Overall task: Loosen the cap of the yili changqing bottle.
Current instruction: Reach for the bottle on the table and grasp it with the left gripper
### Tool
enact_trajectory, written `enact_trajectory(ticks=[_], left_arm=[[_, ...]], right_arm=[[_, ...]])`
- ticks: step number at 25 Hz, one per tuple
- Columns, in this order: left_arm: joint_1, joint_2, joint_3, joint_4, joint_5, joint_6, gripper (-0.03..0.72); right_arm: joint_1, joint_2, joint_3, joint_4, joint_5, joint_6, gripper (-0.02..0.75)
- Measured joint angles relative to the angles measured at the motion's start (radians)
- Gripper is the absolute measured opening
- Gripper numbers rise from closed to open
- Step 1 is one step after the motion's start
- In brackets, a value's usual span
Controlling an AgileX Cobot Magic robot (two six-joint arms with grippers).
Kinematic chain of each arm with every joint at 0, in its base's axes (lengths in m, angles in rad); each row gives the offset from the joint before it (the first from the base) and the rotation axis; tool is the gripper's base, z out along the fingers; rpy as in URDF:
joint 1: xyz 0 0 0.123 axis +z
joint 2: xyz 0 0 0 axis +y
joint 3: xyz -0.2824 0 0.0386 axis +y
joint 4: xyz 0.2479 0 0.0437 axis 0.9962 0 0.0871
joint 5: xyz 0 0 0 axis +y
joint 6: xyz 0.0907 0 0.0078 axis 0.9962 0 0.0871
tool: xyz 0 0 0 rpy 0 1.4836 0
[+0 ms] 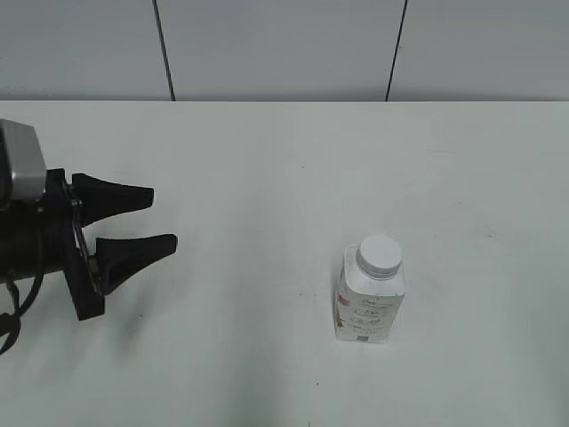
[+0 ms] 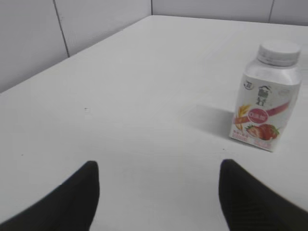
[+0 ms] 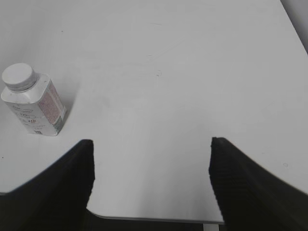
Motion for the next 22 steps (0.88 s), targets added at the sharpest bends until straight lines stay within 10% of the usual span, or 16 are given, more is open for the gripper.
enact_trajectory(ticks=[14,22], left_arm=[[-0.01,0.0,-0.017,0.08,0.023,-0.046,0.582],[-0.129,0.051,-0.095,0.087,0.046,-0.066,0.583]], right_arm=[[0.0,0.0,0.0,0.0,0.0,0.0,0.587],[0.0,0.0,0.0,0.0,0.0,0.0,0.587]])
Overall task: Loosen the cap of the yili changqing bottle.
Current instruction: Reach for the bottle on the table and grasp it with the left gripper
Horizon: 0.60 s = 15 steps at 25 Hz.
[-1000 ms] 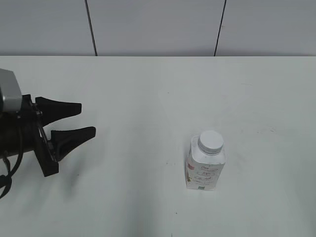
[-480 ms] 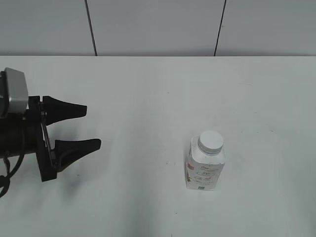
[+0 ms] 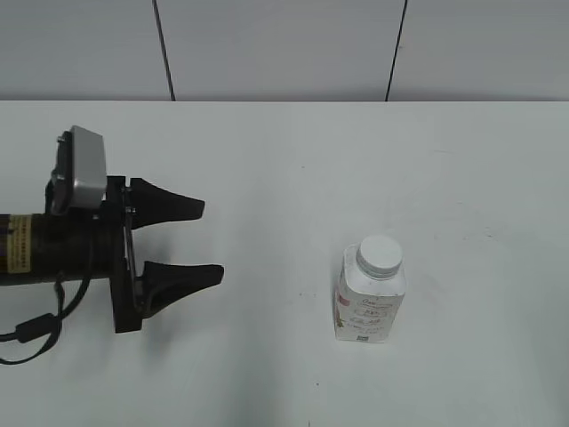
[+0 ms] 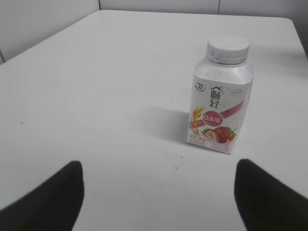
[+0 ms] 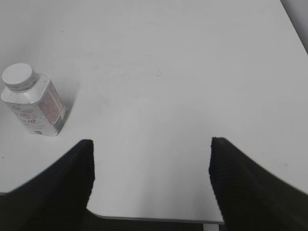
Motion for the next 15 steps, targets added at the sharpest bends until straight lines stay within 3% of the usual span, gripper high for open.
enact_trajectory(ticks=[15], left_arm=[[-0.195,0.173,-0.201,0.01,0.06,-0.136,0.583]], right_arm=[[0.0,0.0,0.0,0.0,0.0,0.0,0.587]])
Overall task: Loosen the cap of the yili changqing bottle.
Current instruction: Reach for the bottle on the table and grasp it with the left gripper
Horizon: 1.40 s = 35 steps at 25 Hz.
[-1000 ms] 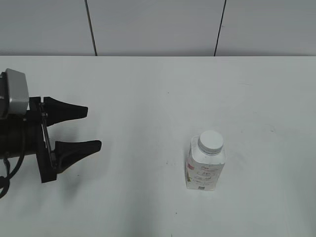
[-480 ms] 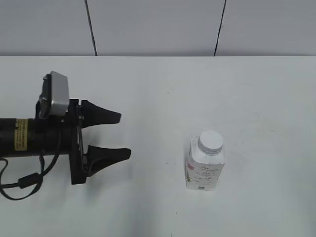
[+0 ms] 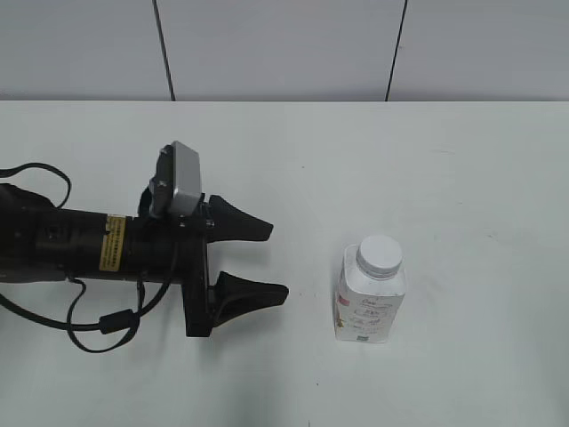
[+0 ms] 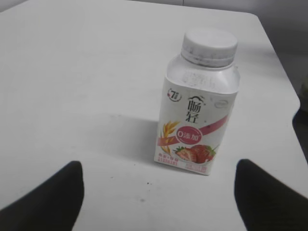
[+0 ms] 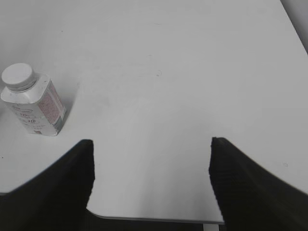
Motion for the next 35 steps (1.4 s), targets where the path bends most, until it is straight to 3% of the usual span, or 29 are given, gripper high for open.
enact_trajectory(ticks=[6,19,35], left_arm=[[-0.065,0.034,-0.041,0.004,0.052,-0.024,0.583],[-0.129,0.036,-0.162,0.077,0.122,-0.086,0.583],[-0.143,0.086,-0.213,0.082,0.078,-0.168,0.583]], right_arm=[[0.0,0.0,0.0,0.0,0.0,0.0,0.587],[0.0,0.0,0.0,0.0,0.0,0.0,0.587],[0.0,0.0,0.0,0.0,0.0,0.0,0.587]])
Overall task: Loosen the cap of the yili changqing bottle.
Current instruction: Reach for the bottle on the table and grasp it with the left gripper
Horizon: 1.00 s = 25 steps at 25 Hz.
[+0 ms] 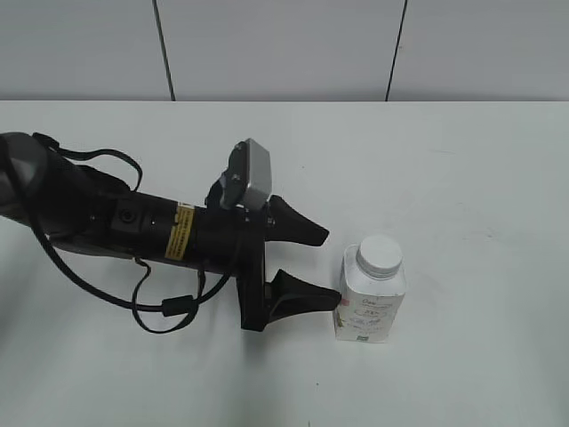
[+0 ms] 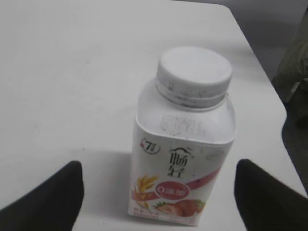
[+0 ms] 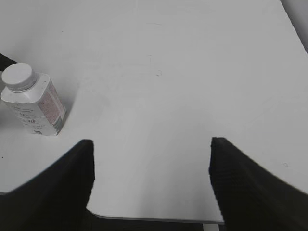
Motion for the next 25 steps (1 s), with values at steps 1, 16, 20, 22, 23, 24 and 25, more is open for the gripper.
enact_trajectory(ticks=[1,16,20,22,23,24,25], left_arm=[[0.0,0.005,-0.001,0.004,-0.006,0.0,0.583],[-0.085,0.05,-0.064,0.019,0.068,-0.035,0.583],[-0.099,0.056,-0.064,0.024,0.078,-0.041,0.583],[-0.1,0.056,-0.064,0.024,0.088,-0.041,0.583],[-0.1,0.056,-0.064,0.024,0.095,-0.041,0.583],[-0.1,0.056,-0.064,0.024,0.099,-0.042,0.583],[-0.1,0.056,-0.064,0.024,0.1,-0.042,0.583]], right_arm=[[0.0,0.0,0.0,0.0,0.0,0.0,0.587],[0.0,0.0,0.0,-0.001,0.0,0.0,0.587],[0.0,0.0,0.0,-0.001,0.0,0.0,0.587],[0.0,0.0,0.0,-0.001,0.0,0.0,0.587],[0.0,0.0,0.0,-0.001,0.0,0.0,0.587],[0.0,0.0,0.0,-0.001,0.0,0.0,0.587],[0.0,0.0,0.0,-0.001,0.0,0.0,0.587]])
